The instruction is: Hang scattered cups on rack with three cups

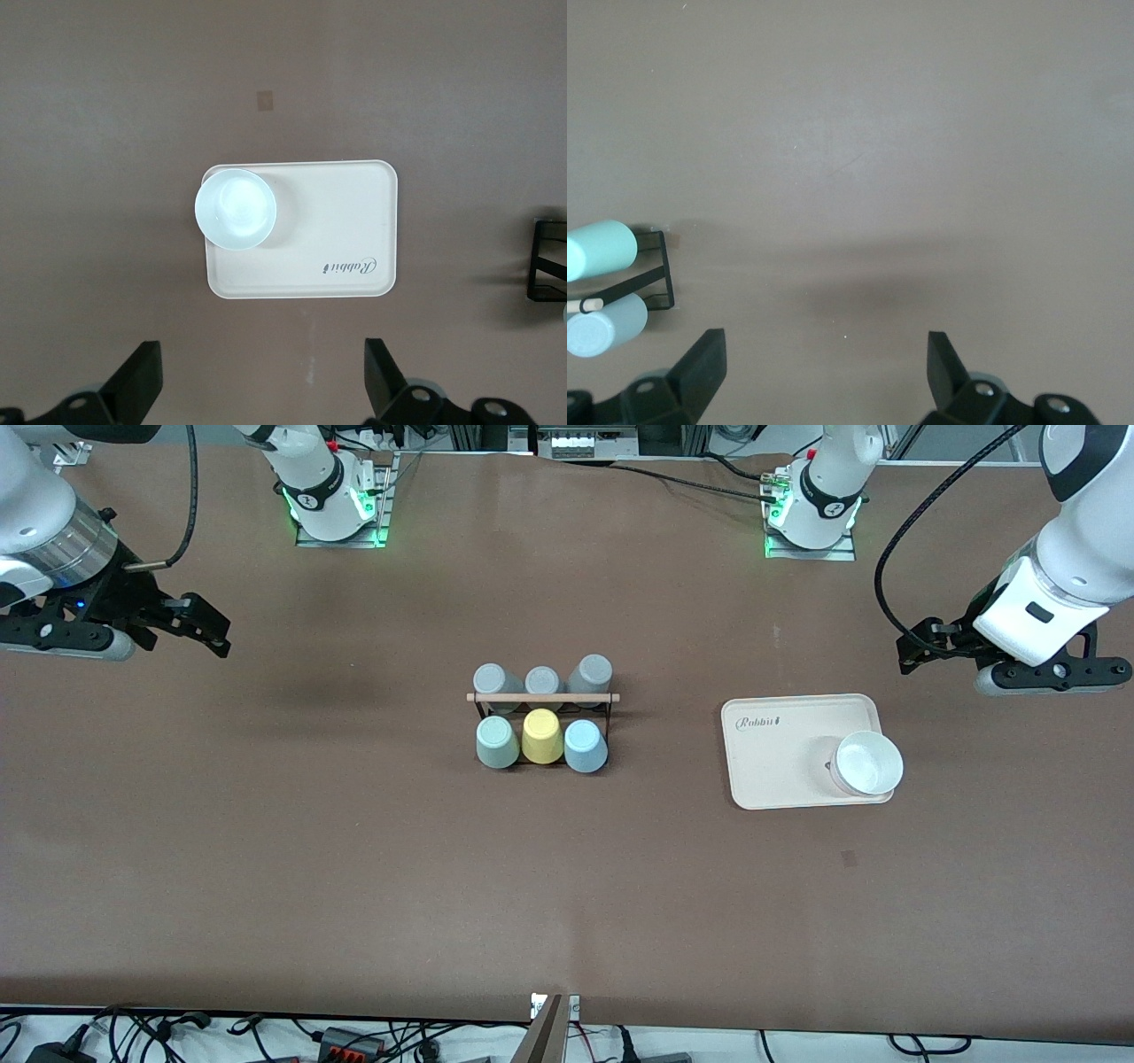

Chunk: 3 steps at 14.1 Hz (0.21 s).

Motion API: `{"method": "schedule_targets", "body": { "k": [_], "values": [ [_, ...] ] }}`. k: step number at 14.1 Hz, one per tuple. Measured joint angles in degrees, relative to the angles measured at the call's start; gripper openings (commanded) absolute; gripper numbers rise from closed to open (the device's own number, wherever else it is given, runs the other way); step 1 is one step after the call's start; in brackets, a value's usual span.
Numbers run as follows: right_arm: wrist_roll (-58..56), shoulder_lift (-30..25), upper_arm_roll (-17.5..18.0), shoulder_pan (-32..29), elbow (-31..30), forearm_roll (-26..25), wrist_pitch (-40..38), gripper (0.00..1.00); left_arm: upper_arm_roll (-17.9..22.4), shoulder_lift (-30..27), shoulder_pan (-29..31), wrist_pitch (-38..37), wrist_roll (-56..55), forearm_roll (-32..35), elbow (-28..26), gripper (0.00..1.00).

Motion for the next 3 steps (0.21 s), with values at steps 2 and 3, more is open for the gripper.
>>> {"method": "schedule_targets", "body": {
  "k": [2,3],
  "values": [
    [-2.77,1.23,-0.49,-0.72,0.97,0.0,-0.72,1.0,0.0,0.0,0.0,-0.01,0.14,0.0,0.0,1.0],
    [-3.81,1.52,-0.54,-0.96,1.25,0.0,-0.78,1.0,0.0,0.0,0.0,-0.01,0.17,0.0,0.0,1.0]
  ]
}}
